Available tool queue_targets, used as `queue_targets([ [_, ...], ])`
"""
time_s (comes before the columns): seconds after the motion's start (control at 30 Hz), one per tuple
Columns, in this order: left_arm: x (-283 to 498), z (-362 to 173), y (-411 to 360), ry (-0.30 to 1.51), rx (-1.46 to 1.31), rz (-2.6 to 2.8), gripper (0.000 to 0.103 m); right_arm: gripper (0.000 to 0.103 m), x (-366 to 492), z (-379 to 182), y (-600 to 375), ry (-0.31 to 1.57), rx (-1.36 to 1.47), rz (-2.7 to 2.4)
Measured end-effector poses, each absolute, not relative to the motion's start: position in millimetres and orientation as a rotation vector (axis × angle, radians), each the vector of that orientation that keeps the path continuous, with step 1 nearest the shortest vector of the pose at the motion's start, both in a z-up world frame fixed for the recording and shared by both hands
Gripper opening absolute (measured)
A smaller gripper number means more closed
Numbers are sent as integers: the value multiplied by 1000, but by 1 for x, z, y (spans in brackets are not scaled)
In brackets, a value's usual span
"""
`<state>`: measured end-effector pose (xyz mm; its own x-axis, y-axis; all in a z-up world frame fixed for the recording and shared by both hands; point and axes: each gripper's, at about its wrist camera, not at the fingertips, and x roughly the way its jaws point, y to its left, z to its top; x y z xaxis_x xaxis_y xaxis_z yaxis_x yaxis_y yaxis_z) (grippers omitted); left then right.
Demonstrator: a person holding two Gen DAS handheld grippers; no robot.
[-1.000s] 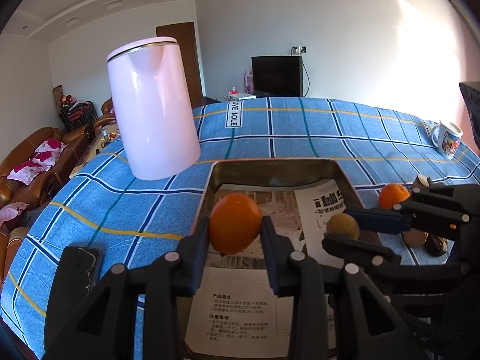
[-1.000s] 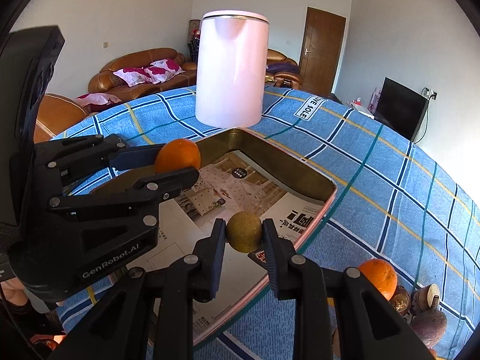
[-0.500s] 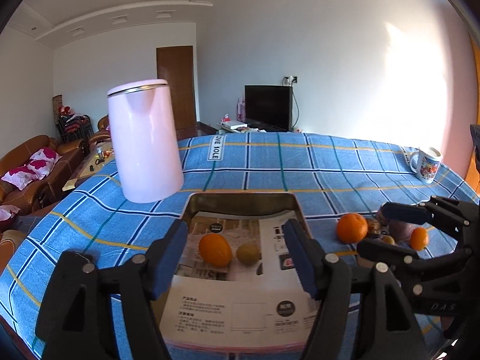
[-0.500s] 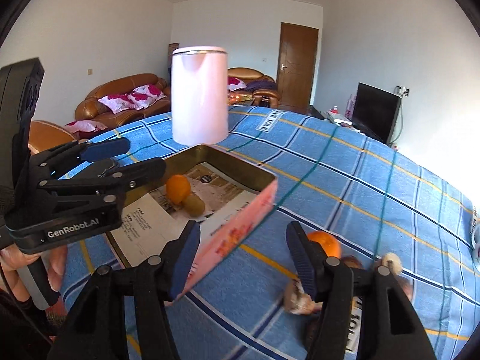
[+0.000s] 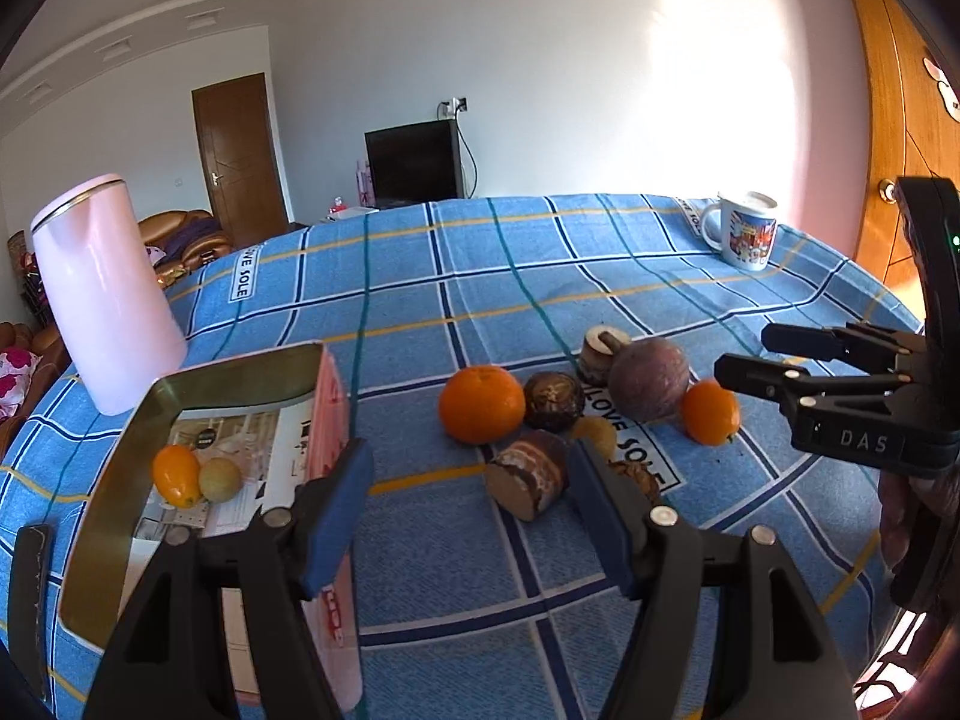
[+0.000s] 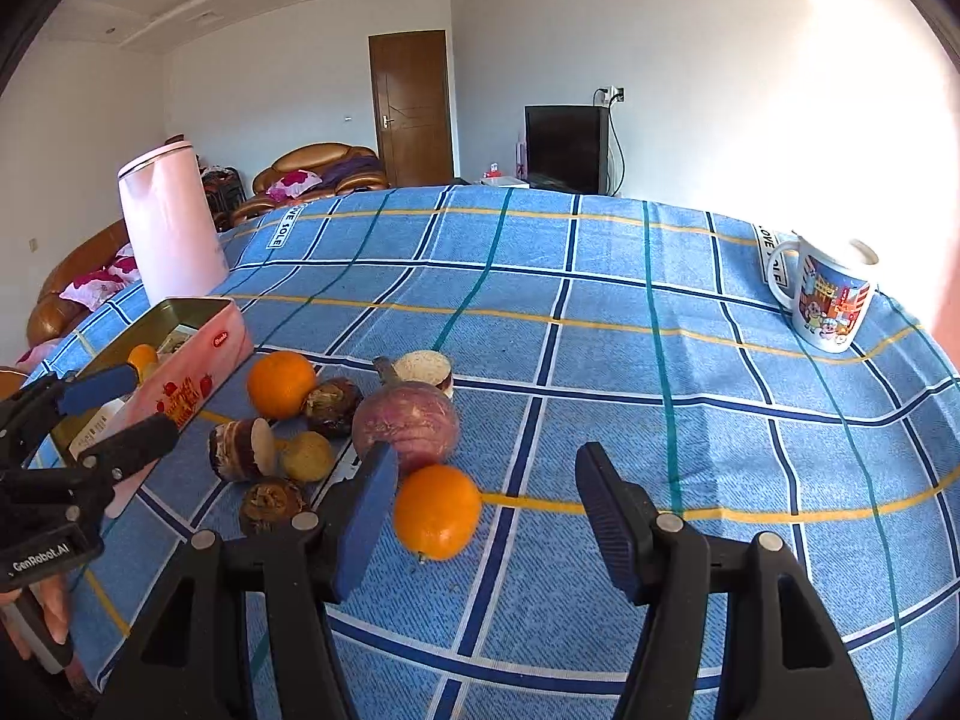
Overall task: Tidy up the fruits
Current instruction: 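Grasp the round brown biscuit with the left gripper while the right gripper grasps an orange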
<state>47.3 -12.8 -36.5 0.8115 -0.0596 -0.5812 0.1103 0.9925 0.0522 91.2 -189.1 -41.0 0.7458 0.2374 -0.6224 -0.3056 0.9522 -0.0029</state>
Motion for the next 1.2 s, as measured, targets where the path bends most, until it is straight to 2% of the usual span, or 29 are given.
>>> queue_targets([
  [0.13, 58, -44, -17, 668, 90, -104, 69, 61, 99, -47, -190, 716, -110, 298],
  [0.2, 61, -46, -19, 686, 80, -125, 69, 55, 102, -50, -192, 735, -99, 304],
  [0.47, 75, -56, -23, 776, 57, -191, 68, 51, 102, -53, -183, 755, -113, 384],
  [0.63, 80, -57, -21, 796, 35, -204, 50, 49, 103, -55, -179, 774, -105, 440],
  [0.87, 89, -60, -24, 815, 57, -188, 47, 45, 109, -65, -171, 844, -117, 494],
  [0.97, 91, -61, -20, 825, 32, -208, 41, 38, 111, -68, -169, 865, -117, 506],
  [1.2, 82, -54, -22, 771, 47, -209, 37, 38, 105, -62, -172, 821, -105, 509],
])
